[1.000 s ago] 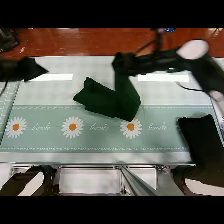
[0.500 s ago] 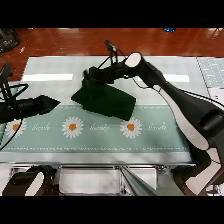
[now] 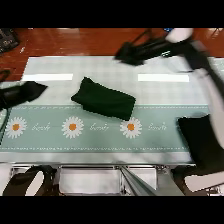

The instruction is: Fold the shirts.

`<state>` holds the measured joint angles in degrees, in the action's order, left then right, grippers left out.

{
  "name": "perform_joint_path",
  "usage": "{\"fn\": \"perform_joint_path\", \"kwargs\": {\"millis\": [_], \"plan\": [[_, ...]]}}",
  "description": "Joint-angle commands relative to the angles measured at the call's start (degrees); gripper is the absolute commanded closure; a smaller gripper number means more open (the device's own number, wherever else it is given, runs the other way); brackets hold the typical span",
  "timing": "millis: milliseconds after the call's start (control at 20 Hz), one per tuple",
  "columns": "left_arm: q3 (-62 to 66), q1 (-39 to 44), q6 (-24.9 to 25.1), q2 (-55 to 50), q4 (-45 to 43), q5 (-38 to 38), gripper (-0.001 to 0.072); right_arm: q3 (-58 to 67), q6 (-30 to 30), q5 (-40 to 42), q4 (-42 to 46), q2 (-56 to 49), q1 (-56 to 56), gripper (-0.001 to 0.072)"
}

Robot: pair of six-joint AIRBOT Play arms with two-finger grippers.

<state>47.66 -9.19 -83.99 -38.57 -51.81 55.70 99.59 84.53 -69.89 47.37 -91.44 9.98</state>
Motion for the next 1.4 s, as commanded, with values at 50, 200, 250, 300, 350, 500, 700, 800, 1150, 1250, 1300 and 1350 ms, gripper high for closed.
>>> {"fn": "perform_joint_path", "kwargs": {"millis": [50, 200, 250, 300, 350, 500, 700, 800, 1150, 1250, 1300, 1350], "plan": [[2.3, -1.3, 0.8, 0.4, 0.0, 1.6, 0.0688, -19.9, 12.6, -2.0, 32.0, 21.8, -12.5, 0.0299], [-0.4, 0.8, 0.8, 0.4, 0.0, 2.9, 0.0688, -47.3, 18.5, 18.8, 24.3, 32.7, -13.0, 0.0299], [-1.4, 1.8, 0.8, 0.4, 0.0, 2.9, 0.0688, -53.4, 17.9, 23.0, 18.2, 33.1, -12.5, 0.0299], [-2.2, 2.7, 0.8, 0.3, 0.0, 2.9, 0.0688, -58.4, 15.5, 26.8, 11.7, 32.2, -11.2, 0.0299], [-3.0, 3.5, 0.8, 0.3, 0.0, 2.8, 0.0688, -61.4, 12.4, 29.4, 6.1, 30.4, -9.6, 0.0299], [-4.6, 4.9, 0.8, -0.2, 0.0, 2.8, 0.0688, -62.1, 2.2, 31.4, -7.7, 20.7, -3.4, 0.0296], [-5.1, 4.9, 0.8, -0.4, 0.0, 2.8, 0.0688, -56.8, -9.8, 29.0, -23.4, 8.4, 1.9, 0.0296], [-5.1, 4.9, 0.8, -0.4, 0.0, 2.8, 0.0688, -53.0, -10.0, 26.8, -24.6, 3.6, 4.2, 0.0296], [-5.1, 4.9, 0.8, -0.4, 0.0, 2.8, 0.0688, -36.0, -11.7, 16.8, -17.8, -0.9, 6.3, 0.0689], [-5.1, 4.9, 0.8, -0.4, 0.0, 2.8, 0.0688, -27.5, -8.5, 13.4, -12.5, -0.8, 6.6, 0.0689], [-5.2, 4.9, 0.8, -0.4, 0.0, 2.8, 0.0688, -22.8, -5.9, 12.3, -8.6, -0.5, 7.1, 0.0689], [-5.3, 4.9, 0.8, -0.4, 0.0, 2.8, 0.0688, -18.1, -3.6, 11.1, -4.7, 0.0, 7.1, 0.069]]}}
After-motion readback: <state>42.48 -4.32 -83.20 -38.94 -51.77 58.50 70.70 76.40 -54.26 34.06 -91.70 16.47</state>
